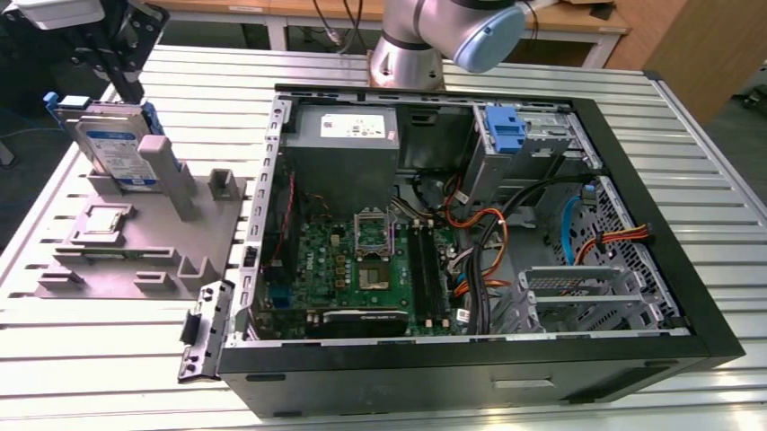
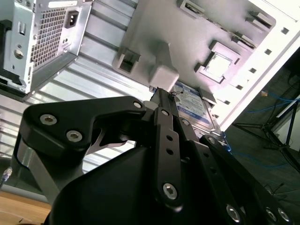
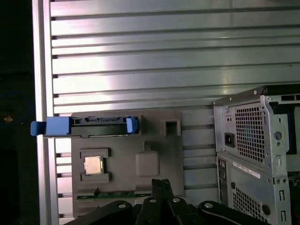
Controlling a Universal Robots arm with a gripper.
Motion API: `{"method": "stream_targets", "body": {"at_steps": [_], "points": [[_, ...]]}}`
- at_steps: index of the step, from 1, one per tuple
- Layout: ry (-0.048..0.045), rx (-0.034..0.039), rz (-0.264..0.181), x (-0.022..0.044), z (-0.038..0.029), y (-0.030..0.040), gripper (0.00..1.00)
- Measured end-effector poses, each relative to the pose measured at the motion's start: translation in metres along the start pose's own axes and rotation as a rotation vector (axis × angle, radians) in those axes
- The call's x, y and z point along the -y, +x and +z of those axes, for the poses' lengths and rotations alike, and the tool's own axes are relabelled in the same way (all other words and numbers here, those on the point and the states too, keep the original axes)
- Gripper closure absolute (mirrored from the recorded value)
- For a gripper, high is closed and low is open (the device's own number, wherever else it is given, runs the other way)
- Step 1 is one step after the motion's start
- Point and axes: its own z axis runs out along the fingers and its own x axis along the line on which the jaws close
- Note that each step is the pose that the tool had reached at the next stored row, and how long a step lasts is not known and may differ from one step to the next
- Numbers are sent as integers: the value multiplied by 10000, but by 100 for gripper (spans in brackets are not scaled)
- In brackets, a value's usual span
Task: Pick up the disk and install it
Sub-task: 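Reach for the disk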
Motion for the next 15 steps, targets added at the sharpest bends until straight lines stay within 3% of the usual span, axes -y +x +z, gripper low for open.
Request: {"method": "stream_targets", "body": {"at_steps": [3, 10, 15], "points": [[1, 0, 2, -12, 0, 118, 90], [1, -1, 1, -128, 8, 344, 90], [1, -1, 1, -133, 10, 392, 90]]}}
